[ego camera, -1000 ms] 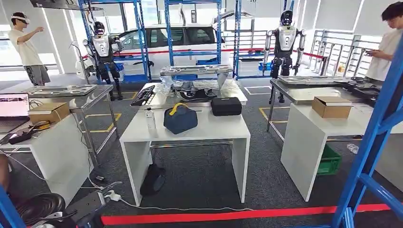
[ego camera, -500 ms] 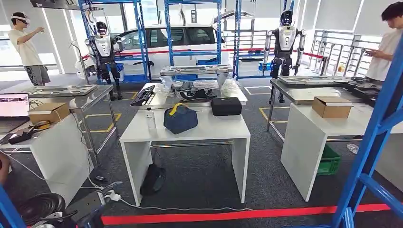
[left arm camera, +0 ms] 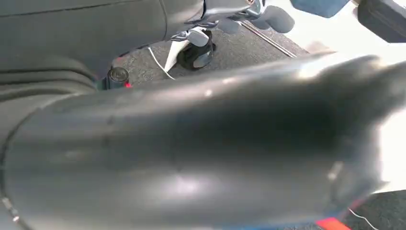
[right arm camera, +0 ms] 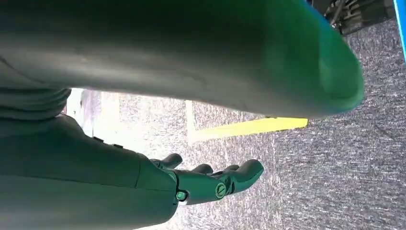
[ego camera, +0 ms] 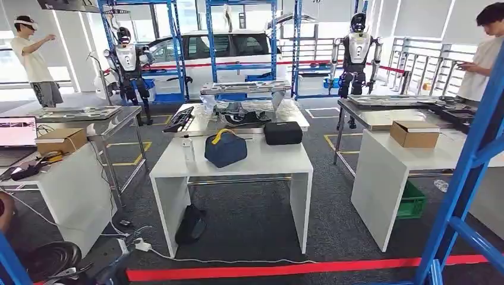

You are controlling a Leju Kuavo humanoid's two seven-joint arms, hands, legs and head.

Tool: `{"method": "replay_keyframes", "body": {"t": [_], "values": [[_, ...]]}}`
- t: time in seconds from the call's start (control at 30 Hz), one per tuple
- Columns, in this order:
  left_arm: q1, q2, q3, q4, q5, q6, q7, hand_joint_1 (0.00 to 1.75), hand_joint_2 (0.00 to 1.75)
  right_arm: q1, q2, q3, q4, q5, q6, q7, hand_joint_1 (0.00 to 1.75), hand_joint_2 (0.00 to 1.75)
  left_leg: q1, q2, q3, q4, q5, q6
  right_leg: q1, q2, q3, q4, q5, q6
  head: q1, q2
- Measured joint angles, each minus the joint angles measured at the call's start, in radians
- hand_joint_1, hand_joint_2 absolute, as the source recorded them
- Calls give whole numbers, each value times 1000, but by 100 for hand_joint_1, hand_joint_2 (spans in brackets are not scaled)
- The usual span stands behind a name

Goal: Take the parts from the cabinet and place them on the table.

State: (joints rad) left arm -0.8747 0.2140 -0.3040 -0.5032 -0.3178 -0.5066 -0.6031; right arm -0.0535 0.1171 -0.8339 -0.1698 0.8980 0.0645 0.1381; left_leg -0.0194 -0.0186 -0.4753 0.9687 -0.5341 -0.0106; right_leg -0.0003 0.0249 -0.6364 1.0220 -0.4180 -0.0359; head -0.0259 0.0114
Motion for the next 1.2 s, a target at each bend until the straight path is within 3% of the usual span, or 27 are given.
{"method": "replay_keyframes", "body": {"t": [0.77,1.2], "values": [[-6,1,-5,2,29,11,4,0,0,0,0,-17,0,0,-2,-1,0,0,0,0,1,0,0,0,0,0,1,0,0,0,0,0],[-1,3,-5,2,66,13,-28,0,0,0,0,-18,0,0,-2,-1,0,0,0,0,1,0,0,0,0,0,1,0,0,0,0,0]]}}
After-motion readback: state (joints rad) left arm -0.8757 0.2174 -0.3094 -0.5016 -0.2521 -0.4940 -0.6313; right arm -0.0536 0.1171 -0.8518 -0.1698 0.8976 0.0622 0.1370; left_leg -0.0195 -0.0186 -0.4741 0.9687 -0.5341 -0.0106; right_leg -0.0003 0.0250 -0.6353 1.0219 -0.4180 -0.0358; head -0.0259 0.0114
